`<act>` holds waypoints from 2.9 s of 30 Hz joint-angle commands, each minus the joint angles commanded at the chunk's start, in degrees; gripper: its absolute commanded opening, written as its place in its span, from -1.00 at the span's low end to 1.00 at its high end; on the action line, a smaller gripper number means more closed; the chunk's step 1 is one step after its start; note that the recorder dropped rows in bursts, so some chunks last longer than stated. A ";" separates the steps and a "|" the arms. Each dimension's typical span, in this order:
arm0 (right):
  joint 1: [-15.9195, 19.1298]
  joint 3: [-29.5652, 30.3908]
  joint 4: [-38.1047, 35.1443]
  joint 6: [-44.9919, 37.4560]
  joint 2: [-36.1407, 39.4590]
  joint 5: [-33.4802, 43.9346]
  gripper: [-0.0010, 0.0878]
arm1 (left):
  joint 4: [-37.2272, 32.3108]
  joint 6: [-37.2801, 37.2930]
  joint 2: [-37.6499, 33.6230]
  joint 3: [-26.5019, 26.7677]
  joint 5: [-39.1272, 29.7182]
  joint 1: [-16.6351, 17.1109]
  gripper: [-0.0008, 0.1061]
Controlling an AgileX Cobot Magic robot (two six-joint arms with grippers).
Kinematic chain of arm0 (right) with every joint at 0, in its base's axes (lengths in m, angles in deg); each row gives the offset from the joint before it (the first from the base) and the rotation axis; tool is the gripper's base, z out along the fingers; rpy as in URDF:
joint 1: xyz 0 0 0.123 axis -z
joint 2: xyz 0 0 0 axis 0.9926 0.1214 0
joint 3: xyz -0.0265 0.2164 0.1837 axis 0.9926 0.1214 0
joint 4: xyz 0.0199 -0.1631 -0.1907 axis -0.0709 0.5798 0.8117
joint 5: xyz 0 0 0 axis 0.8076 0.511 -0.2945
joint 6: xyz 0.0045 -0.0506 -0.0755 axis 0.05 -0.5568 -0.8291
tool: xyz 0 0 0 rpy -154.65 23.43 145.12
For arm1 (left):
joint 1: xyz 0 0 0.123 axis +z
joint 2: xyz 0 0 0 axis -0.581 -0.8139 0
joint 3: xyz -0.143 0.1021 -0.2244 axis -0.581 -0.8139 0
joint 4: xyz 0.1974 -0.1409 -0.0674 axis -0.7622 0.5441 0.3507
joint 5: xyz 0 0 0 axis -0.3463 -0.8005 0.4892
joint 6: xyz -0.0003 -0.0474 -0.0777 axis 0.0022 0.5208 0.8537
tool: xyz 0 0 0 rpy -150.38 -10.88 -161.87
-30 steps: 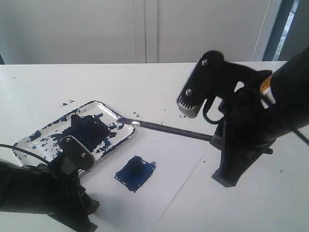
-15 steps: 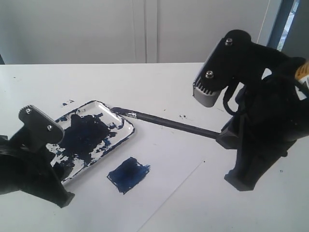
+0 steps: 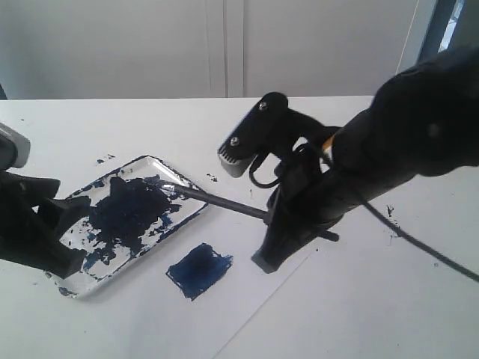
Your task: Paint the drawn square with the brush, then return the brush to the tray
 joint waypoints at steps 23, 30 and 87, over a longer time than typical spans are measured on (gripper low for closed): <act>-0.99 0.00 -0.14 0.18 11.95 -13.12 -0.43 | 0.00 -3.29 2.90 0.00 9.57 0.00 -0.06; -0.99 0.00 -0.14 0.18 11.95 -14.93 -0.26 | 0.00 -3.29 2.90 0.00 9.57 0.00 -0.06; 9.67 -3.32 35.38 9.22 -66.82 26.10 -0.98 | 0.00 -19.28 31.45 20.47 31.00 5.80 -0.99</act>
